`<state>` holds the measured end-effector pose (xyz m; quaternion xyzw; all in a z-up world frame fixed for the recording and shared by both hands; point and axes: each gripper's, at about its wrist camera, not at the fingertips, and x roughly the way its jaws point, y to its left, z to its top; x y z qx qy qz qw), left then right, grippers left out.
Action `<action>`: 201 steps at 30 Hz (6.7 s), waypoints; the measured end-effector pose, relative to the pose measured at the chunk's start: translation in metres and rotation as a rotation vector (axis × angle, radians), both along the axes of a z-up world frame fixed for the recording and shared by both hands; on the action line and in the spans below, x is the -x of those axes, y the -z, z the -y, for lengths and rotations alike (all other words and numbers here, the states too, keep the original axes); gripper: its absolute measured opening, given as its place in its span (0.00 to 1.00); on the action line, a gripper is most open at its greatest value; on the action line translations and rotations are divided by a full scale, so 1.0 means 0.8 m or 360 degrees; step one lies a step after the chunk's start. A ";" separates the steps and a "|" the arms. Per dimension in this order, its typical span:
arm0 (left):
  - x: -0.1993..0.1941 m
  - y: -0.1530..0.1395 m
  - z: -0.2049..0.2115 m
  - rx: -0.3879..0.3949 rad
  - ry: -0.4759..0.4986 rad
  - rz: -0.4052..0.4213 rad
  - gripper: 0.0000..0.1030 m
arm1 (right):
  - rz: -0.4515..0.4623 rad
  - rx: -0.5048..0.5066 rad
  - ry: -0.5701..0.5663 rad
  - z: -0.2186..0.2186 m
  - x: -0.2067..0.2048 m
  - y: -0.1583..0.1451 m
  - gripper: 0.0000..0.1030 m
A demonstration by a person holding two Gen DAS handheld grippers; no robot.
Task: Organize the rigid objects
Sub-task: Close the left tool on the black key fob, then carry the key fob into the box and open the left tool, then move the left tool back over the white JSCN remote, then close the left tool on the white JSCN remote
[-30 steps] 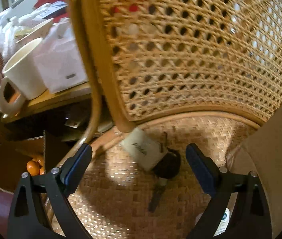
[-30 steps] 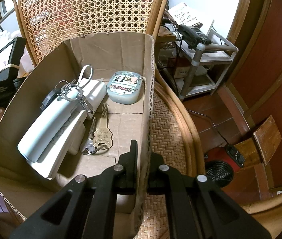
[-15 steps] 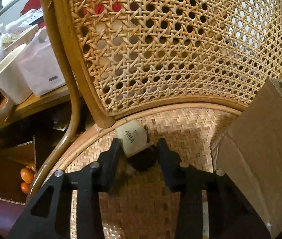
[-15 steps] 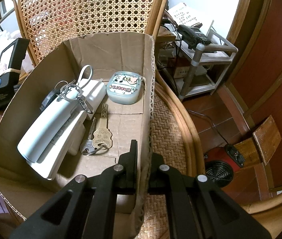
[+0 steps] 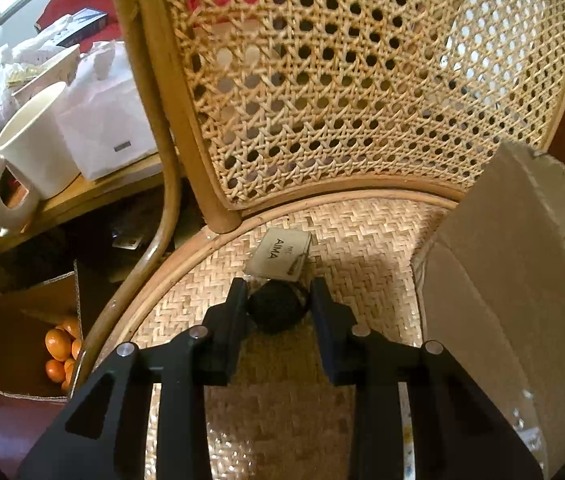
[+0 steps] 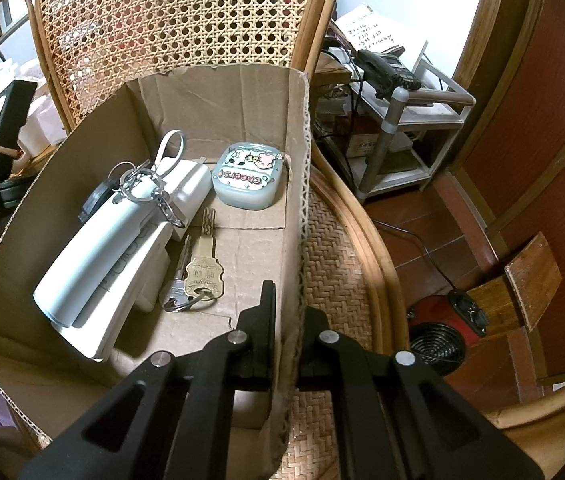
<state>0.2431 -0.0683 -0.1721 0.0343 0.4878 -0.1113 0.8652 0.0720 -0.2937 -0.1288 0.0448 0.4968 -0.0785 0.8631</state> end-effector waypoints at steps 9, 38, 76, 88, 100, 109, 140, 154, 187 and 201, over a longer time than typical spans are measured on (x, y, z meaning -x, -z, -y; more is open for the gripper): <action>0.035 -0.043 -0.005 0.0019 0.0031 0.0123 0.30 | -0.0001 0.0000 0.0001 0.000 0.000 0.000 0.07; 0.206 -0.204 0.110 0.0161 0.0393 0.0645 0.30 | -0.0001 0.0004 0.0015 -0.002 -0.003 0.000 0.07; 0.193 -0.156 0.032 -0.0064 0.0381 0.0512 0.91 | 0.0003 0.0001 0.0004 -0.005 -0.004 -0.001 0.07; 0.162 -0.118 -0.033 0.0056 0.0308 0.0245 0.91 | 0.0005 0.0002 0.0003 -0.003 -0.004 -0.002 0.07; 0.150 -0.056 -0.041 -0.0070 0.0465 0.0063 0.91 | 0.0005 0.0009 0.0011 -0.001 -0.005 -0.002 0.07; 0.145 -0.037 -0.039 0.0093 0.0625 -0.0059 0.91 | 0.0007 0.0012 0.0010 0.001 -0.005 -0.002 0.07; 0.135 -0.013 0.002 -0.0181 0.0814 -0.0042 0.97 | 0.0007 0.0019 0.0025 -0.001 -0.003 -0.001 0.07; 0.127 -0.011 -0.001 -0.0053 0.0849 -0.0031 0.98 | 0.0006 0.0023 0.0030 0.000 -0.005 -0.001 0.08; 0.122 0.002 -0.017 -0.0167 0.0776 -0.0064 0.80 | 0.0013 0.0030 0.0041 -0.001 -0.006 -0.001 0.08; 0.095 0.007 -0.001 -0.0092 0.0515 -0.0047 0.65 | 0.0014 0.0031 0.0043 -0.001 -0.006 -0.001 0.08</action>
